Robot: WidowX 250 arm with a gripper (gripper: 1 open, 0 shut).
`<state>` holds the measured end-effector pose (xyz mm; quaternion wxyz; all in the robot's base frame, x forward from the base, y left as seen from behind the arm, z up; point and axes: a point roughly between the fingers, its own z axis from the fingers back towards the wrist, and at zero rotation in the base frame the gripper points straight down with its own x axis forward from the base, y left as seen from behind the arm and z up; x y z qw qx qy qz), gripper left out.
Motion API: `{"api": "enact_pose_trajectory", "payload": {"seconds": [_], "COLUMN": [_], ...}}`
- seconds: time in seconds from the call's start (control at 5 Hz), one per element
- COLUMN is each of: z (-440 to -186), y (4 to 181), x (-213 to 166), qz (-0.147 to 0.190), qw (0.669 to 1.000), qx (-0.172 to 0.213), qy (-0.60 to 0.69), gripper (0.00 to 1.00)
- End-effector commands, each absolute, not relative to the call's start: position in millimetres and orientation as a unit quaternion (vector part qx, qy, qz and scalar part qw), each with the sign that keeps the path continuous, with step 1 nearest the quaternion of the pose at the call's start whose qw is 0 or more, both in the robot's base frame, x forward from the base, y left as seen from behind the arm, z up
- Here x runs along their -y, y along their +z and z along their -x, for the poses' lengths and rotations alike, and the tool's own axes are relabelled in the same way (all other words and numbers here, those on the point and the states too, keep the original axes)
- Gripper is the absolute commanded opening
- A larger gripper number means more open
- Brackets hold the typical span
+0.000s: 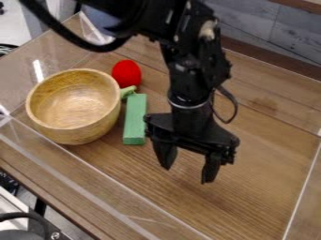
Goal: Remove the green stick from the brown bowl and put it on the table
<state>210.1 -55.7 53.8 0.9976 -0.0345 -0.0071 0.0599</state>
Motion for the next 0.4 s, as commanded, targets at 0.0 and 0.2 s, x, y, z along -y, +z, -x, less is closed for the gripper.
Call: {"api": "enact_pose_trajectory", "payload": {"seconds": [0.0, 0.2], "z": [-225, -224], "y": [52.1, 54.0], "x": [56, 45], "qz": [0.039, 0.038], "qw": [0.998, 0.998], "qx": [0.020, 0.018], "qy": [0.033, 0.050], "gripper": [1.00, 1.00]}}
